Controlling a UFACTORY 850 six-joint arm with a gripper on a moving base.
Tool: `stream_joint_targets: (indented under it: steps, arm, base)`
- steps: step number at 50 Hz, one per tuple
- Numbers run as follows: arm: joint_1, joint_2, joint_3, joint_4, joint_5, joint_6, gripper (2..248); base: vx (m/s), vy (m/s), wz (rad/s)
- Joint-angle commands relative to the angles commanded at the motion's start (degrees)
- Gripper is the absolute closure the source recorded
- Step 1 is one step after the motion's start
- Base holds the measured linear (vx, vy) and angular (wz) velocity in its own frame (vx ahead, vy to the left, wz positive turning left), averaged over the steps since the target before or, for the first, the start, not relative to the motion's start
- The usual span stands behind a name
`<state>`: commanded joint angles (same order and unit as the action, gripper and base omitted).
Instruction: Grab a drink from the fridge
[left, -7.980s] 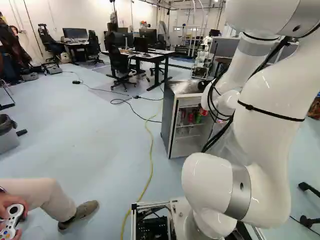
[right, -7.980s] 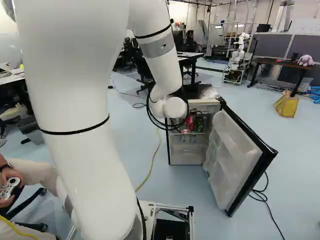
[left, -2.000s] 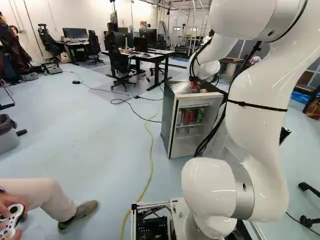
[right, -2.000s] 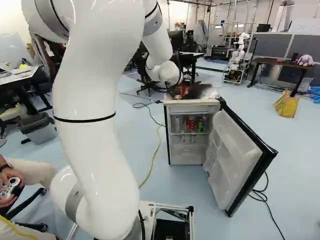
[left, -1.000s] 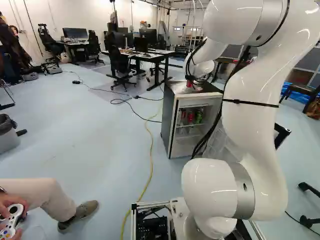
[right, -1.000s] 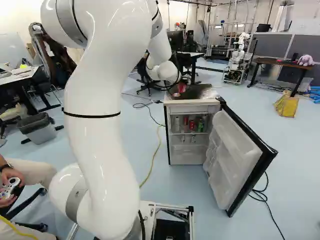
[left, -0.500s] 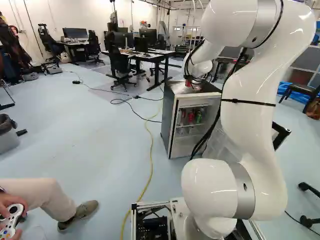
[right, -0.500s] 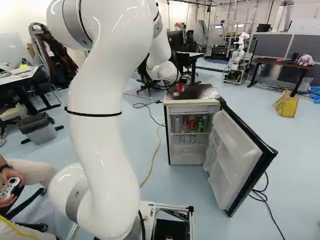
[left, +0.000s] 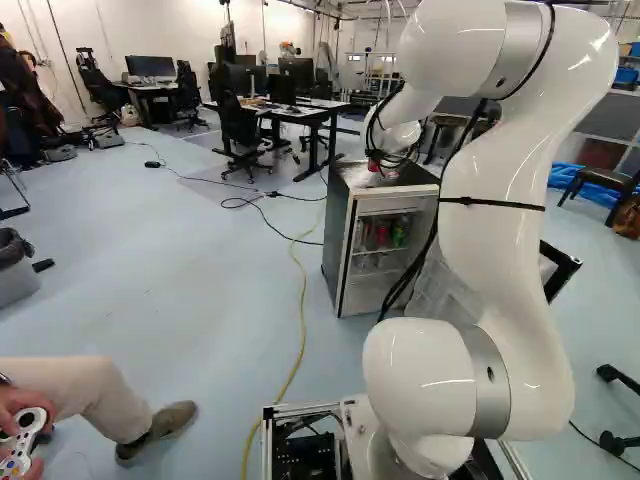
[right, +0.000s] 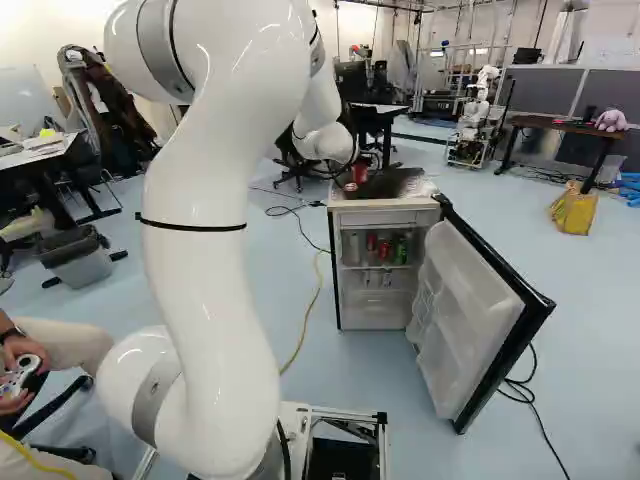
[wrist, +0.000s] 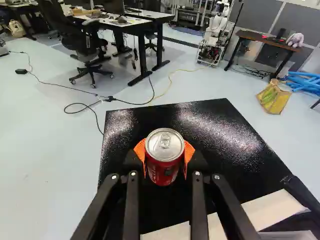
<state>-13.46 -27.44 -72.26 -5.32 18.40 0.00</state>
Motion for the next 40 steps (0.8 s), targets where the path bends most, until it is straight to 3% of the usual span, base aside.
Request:
stream_joint_targets:
  steps: [40]
  arm:
    - [0.62, -1.84, -2.34, 0.00, 0.00, 0.00, 157]
  base:
    - [0.000, 0.000, 0.000]
